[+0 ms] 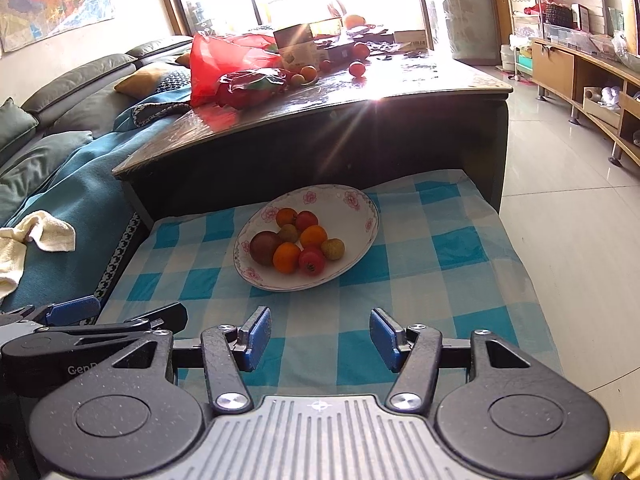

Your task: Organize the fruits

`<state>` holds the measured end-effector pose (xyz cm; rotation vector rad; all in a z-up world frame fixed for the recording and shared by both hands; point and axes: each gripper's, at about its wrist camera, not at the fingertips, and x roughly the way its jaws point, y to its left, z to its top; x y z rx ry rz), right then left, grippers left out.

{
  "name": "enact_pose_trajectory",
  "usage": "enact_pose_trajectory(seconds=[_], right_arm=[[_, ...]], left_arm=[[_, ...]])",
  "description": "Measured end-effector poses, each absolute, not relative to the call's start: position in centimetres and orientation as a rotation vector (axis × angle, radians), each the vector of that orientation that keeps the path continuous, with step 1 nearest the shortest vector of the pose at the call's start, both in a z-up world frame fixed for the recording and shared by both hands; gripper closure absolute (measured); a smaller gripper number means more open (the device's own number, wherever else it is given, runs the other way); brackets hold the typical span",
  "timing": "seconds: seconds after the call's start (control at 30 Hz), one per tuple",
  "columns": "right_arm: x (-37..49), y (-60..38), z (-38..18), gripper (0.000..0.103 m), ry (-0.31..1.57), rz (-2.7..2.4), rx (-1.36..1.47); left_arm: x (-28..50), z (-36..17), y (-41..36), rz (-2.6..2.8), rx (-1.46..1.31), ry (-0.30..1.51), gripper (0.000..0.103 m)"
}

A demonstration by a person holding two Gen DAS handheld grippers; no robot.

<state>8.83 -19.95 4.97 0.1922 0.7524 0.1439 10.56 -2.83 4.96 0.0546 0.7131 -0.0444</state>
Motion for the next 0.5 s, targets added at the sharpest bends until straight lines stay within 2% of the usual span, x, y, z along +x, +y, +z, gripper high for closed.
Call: enact_pose_trajectory(seconds=[0.5], right_arm=[[4.9,-18.8,5.2,0.052,0.755,0.162,0.181]], left_arm=[[6.5,4.9,-2.4,-0.069,0.071,0.748,0.000]])
